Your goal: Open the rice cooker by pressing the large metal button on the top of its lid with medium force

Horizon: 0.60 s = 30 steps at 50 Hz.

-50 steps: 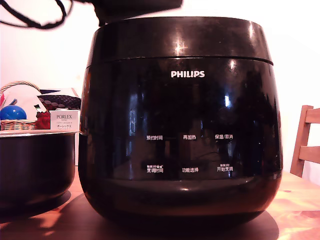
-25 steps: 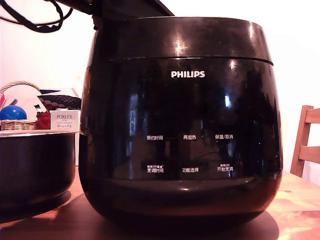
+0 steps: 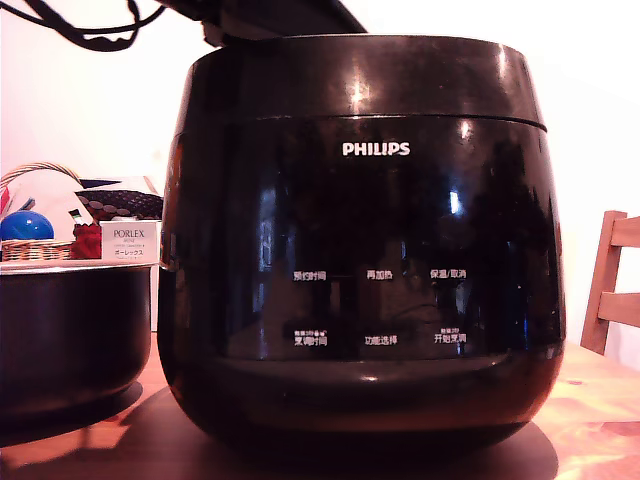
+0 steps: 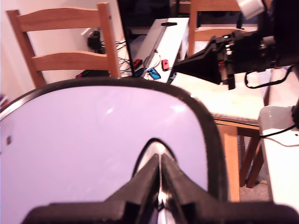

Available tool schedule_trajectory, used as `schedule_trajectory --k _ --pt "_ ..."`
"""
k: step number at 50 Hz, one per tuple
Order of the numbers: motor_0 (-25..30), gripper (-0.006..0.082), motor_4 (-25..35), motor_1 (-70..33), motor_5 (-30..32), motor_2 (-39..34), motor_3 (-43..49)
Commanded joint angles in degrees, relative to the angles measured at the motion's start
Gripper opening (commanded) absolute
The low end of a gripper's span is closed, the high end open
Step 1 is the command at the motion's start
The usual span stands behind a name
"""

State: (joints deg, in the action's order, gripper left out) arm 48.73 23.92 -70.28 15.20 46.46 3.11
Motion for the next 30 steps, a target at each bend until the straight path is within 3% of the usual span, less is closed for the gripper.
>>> schedule_trajectory --k 1,9,18,30 --pt "0.04 -0.0023 -1.33 -4.76 0.17 -5.09 4.94" --pt "-0.04 -0.0023 -1.38 -4.61 -0.96 -5.09 2.08" --pt "-0.63 -0.0023 -2.75 -4.37 -6.32 -5.09 -6.84" --pt "-0.98 -0.0023 -9.11 -0.09 -9.20 -5.07 -10.75"
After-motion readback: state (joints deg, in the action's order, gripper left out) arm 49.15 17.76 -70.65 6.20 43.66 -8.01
